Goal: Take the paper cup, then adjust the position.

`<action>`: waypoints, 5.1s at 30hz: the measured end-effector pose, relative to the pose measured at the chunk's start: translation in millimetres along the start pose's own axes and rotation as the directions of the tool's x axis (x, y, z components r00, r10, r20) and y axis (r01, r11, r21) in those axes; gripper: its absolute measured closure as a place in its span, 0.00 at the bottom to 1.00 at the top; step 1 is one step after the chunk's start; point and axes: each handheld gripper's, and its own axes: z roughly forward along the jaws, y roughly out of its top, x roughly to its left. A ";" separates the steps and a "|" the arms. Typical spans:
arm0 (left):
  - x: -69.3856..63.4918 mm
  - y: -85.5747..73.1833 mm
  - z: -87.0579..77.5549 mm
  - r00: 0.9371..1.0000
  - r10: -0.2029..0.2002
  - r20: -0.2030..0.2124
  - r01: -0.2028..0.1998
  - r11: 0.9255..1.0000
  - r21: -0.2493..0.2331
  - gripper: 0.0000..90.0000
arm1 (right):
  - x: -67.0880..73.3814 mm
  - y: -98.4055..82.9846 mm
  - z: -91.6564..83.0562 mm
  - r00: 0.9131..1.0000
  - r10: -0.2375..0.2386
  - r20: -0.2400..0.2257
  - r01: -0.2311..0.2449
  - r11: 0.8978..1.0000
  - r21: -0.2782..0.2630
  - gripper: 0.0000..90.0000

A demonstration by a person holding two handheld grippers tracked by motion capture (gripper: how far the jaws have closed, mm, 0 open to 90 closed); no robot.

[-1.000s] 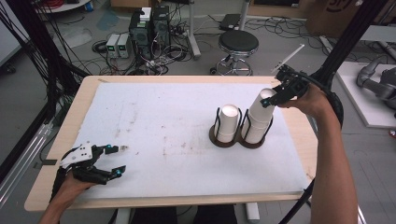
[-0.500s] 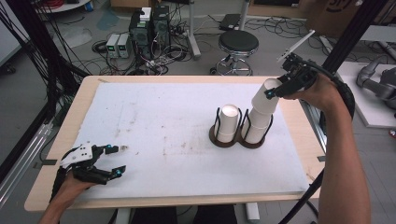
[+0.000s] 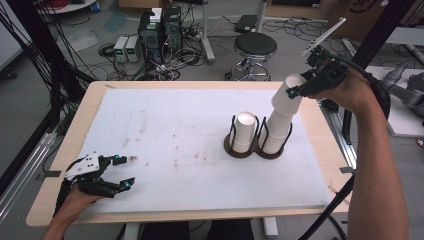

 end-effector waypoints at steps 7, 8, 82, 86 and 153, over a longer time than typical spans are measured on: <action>-0.2 0.0 0.1 1.000 -0.001 0.000 0.001 1.000 0.000 0.17 | 1.7 1.1 -9.8 1.000 -0.005 0.015 0.005 1.000 -0.011 0.41; -0.2 0.0 0.1 1.000 -0.001 0.000 0.001 1.000 0.001 0.17 | 2.3 1.3 -11.5 1.000 -0.006 0.013 0.006 1.000 -0.017 0.41; 1.5 -0.3 -0.8 1.000 -0.016 0.008 0.016 1.000 -0.008 0.17 | 112.1 -70.8 47.9 0.897 -0.330 -0.295 0.116 0.818 -0.563 0.41; 1.5 -0.3 -0.9 1.000 -0.016 0.008 0.017 1.000 -0.009 0.17 | 114.8 -74.4 59.4 0.898 -0.323 -0.299 0.101 0.813 -0.573 0.41; -13.1 65.5 2.6 0.982 0.065 0.177 -0.045 0.992 -0.117 0.15 | 142.3 -78.7 139.4 0.843 -0.326 -0.427 -0.043 0.752 -0.658 0.41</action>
